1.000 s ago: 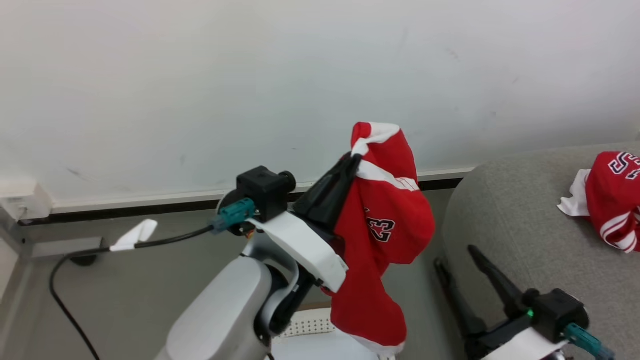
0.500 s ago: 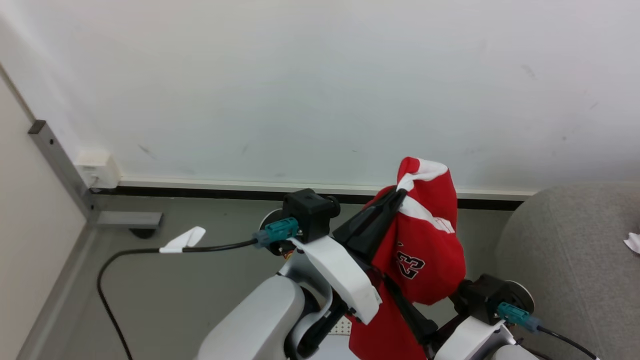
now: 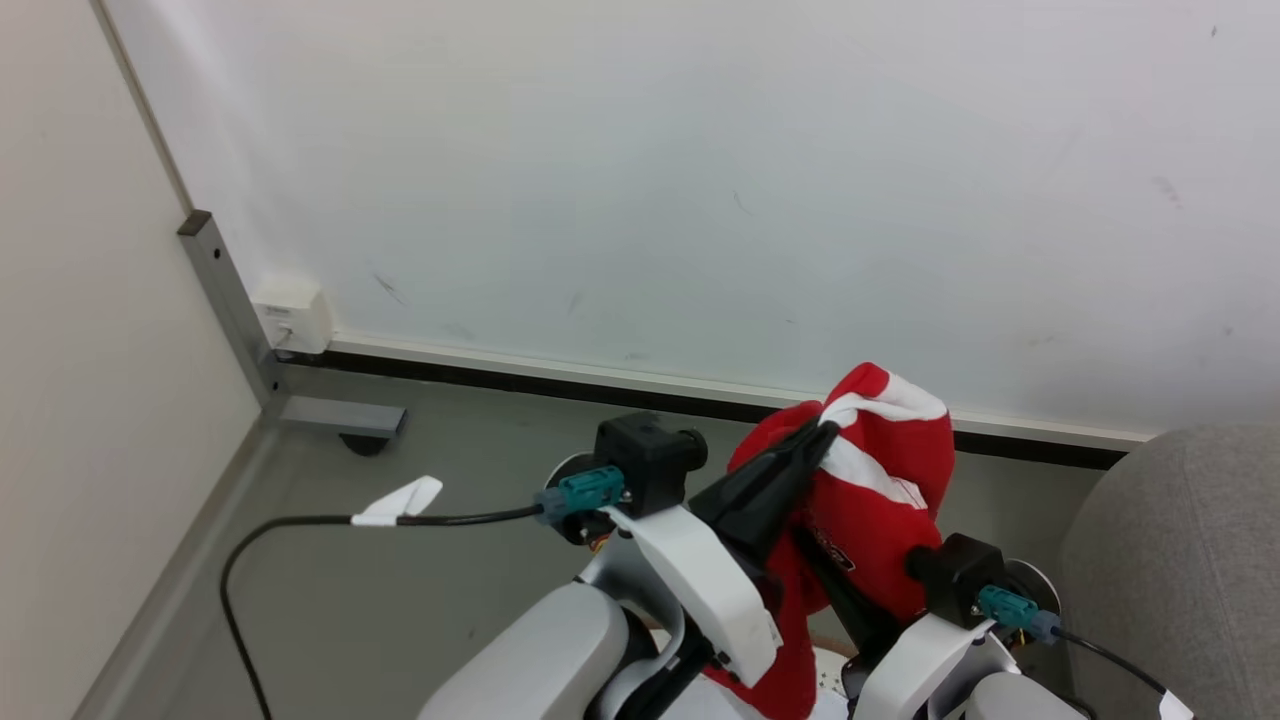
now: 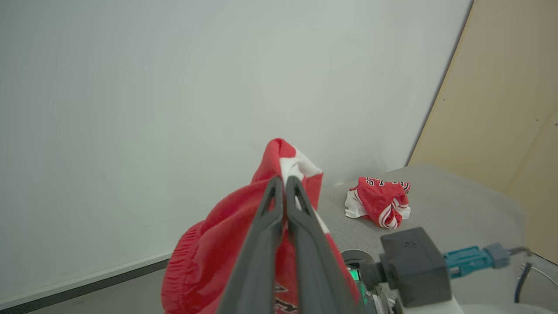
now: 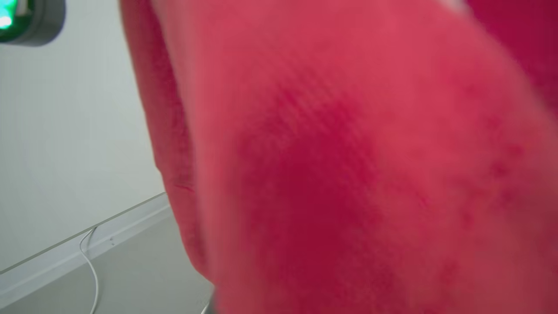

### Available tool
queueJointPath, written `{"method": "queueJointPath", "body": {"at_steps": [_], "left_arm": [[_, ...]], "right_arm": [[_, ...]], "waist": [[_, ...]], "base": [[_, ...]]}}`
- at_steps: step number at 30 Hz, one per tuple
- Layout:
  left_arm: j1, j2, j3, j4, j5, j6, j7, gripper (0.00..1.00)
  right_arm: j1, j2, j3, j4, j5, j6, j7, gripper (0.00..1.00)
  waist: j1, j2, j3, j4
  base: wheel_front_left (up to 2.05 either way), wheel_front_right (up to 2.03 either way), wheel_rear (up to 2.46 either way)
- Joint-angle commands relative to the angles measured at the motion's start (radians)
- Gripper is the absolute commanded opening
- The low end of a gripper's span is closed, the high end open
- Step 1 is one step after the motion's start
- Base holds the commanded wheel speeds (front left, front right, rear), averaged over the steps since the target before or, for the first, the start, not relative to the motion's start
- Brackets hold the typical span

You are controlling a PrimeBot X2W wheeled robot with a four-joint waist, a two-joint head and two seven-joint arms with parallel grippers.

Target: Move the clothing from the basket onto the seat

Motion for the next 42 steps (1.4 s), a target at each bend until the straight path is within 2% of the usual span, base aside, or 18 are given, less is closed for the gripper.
{"method": "queueJointPath", "body": {"at_steps": [1,9,10,12,13,14,25,35,42], "left_arm": [[0.014,0.014,0.011,0.003,-0.017,0.006,-0.006,0.0],[0.027,0.039,0.033,0.019,-0.018,0.024,-0.024,0.0],[0.028,0.04,0.033,0.021,-0.016,0.026,-0.027,0.03],[0.033,0.043,0.034,0.022,-0.013,0.031,-0.03,0.47],[0.036,0.045,0.031,0.023,-0.013,0.031,-0.03,0.96],[0.04,0.046,0.027,0.02,-0.013,0.028,-0.033,1.0],[0.086,0.077,0.005,-0.021,0.004,0.007,-0.094,1.0],[0.095,0.102,-0.017,-0.035,0.039,0.004,-0.146,1.0],[0.084,0.106,-0.026,-0.023,0.064,0.005,-0.168,1.0]], "right_arm": [[-0.015,-0.012,0.005,0.007,0.012,-0.002,-0.011,0.0],[0.003,-0.034,-0.012,-0.011,0.042,-0.002,-0.029,0.0],[0.009,-0.04,-0.02,-0.017,0.043,-0.002,-0.031,0.0],[0.017,-0.048,-0.042,-0.036,0.037,-0.002,-0.033,0.0],[0.019,-0.053,-0.054,-0.045,0.031,-0.002,-0.034,0.0],[0.021,-0.058,-0.068,-0.052,0.025,-0.002,-0.033,0.0],[0.068,-0.132,-0.257,-0.167,-0.05,-0.002,-0.033,0.0],[0.122,-0.19,-0.432,-0.295,-0.113,-0.002,-0.004,0.0],[0.181,-0.191,-0.546,-0.427,-0.156,-0.002,0.05,0.0]], "waist": [[0.0,0.0,0.0,-0.006],[0.0,0.0,0.0,-0.051],[0.0,0.0,0.0,-0.057],[0.0,0.0,0.002,-0.072],[0.0,0.0,0.004,-0.08],[0.0,0.0,0.005,-0.088],[0.0,0.0,0.021,-0.23],[0.0,0.0,0.061,-0.445],[0.0,0.0,0.096,-0.58]], "base": [[0.0,0.0,0.0],[0.0,0.0,0.0],[0.0,0.0,0.0],[0.0,0.0,0.0],[0.0,0.0,0.0],[0.0,0.0,0.0],[0.0,0.0,0.0],[0.0,0.0,0.0],[0.0,0.0,0.0]]}}
